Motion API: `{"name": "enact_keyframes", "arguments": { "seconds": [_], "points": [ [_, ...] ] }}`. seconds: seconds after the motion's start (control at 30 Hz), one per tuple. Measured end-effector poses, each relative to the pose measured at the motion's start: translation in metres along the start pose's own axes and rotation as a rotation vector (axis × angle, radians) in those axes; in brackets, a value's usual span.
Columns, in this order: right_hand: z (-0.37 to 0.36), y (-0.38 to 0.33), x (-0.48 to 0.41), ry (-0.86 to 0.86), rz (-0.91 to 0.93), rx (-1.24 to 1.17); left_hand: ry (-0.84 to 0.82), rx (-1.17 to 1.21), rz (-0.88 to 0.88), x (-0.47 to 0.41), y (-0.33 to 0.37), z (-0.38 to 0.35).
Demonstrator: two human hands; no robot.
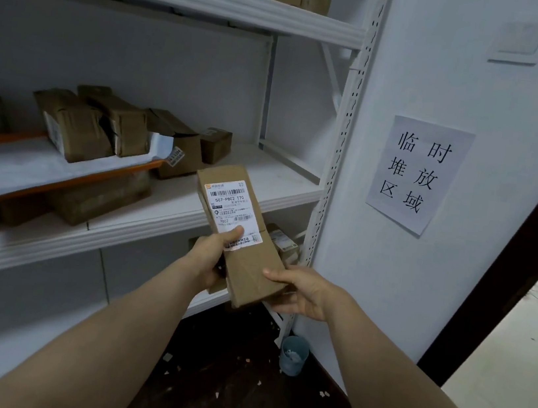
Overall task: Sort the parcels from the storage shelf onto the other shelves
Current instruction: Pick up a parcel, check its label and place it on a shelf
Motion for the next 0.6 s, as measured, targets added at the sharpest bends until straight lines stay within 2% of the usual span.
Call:
{"name": "enact_keyframes", "arguments": {
  "seconds": [0.13,0.23,0.43,0.6],
  "points": [
    [0.004,0.009,-0.002,-0.033,-0.026,-0.052,0.026,-0.068,0.062,0.003,-0.016,0.005],
    [0.006,0.021,-0.008,-0.045,-0.058,-0.026,-0.016,-0.17,0.188,0.007,-0.046,0.004],
    [0.008,0.063,-0.028,-0.004,-0.201,0.041,0.084,-0.126,0.404,0.005,-0.108,0.022],
    [0.002,0.086,-0.052,0.035,-0.264,0.081,0.029,-0.179,0.572,-0.007,-0.142,0.038]
  ]
}}
Point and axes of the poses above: each hand's wrist, its own x-axis away from the middle knuckle, its own z-axis out of the back of the hand, y = z × x, the point moved 9 cm from there along -x, towards the middle knuckle, and after that the axes turned 1 degree about -x, right-handed, at the moved point
